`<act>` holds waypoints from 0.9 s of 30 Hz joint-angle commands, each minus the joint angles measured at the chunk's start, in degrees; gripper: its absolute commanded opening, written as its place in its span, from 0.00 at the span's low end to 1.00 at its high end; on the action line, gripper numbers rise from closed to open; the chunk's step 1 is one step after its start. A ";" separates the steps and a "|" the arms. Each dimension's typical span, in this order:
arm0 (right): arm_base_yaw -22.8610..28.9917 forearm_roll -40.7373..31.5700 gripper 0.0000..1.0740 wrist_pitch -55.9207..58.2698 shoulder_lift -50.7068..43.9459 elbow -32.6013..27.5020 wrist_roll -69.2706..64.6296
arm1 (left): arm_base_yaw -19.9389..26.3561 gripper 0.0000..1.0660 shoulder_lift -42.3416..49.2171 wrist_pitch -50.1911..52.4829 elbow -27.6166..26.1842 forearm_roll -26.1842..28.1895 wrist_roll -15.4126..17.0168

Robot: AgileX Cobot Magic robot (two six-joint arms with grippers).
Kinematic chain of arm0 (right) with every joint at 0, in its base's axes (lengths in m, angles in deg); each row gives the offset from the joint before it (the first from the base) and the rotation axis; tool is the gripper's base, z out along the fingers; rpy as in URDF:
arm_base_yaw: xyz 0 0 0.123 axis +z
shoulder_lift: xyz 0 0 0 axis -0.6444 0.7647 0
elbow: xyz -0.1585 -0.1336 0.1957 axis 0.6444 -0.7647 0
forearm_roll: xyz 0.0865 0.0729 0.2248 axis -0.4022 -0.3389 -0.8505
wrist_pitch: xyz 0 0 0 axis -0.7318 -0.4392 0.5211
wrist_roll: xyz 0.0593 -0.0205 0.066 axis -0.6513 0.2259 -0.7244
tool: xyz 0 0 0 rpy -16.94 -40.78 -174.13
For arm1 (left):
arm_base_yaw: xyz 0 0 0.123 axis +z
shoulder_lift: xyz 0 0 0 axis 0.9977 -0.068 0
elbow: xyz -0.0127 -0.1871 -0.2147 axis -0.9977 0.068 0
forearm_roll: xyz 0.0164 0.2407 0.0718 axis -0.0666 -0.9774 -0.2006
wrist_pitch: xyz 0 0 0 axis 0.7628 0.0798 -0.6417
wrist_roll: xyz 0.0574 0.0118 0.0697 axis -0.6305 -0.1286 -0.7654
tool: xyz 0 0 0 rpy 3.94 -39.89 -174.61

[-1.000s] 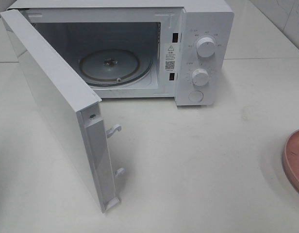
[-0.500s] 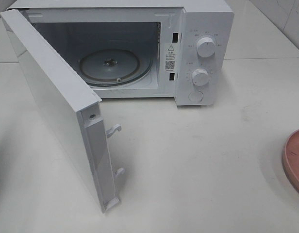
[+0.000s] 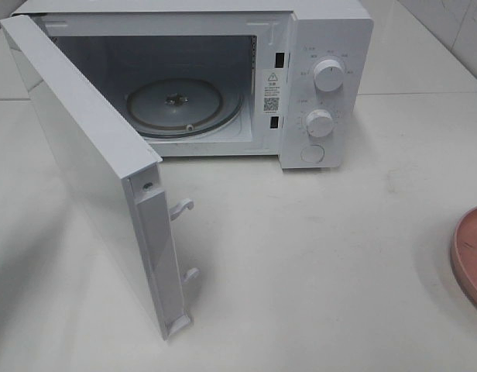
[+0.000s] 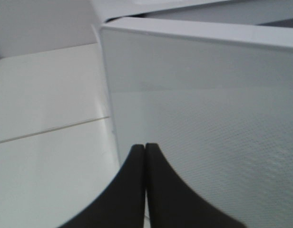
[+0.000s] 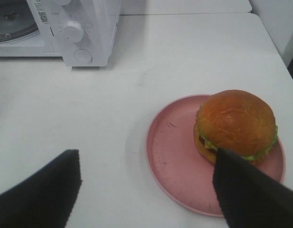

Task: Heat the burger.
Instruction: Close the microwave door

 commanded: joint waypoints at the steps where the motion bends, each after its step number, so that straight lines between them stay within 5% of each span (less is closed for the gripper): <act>1: -0.46 0.06 0.71 -0.57 -1.66 -0.17 0.97 | -5.39 0.00 -4.53 1.95 -2.06 1.95 0.29; 6: -0.46 0.06 0.71 -0.57 -1.66 -0.17 0.97 | -11.12 0.00 -8.54 3.44 -3.32 7.22 -2.06; 22: -0.46 0.06 0.71 -0.57 -1.66 -0.17 0.97 | -24.29 0.00 -19.02 2.69 -13.01 17.82 -2.18; 27: -0.46 0.06 0.71 -0.57 -1.66 -0.17 0.97 | -29.68 0.00 -22.92 -1.66 -20.63 25.10 -6.25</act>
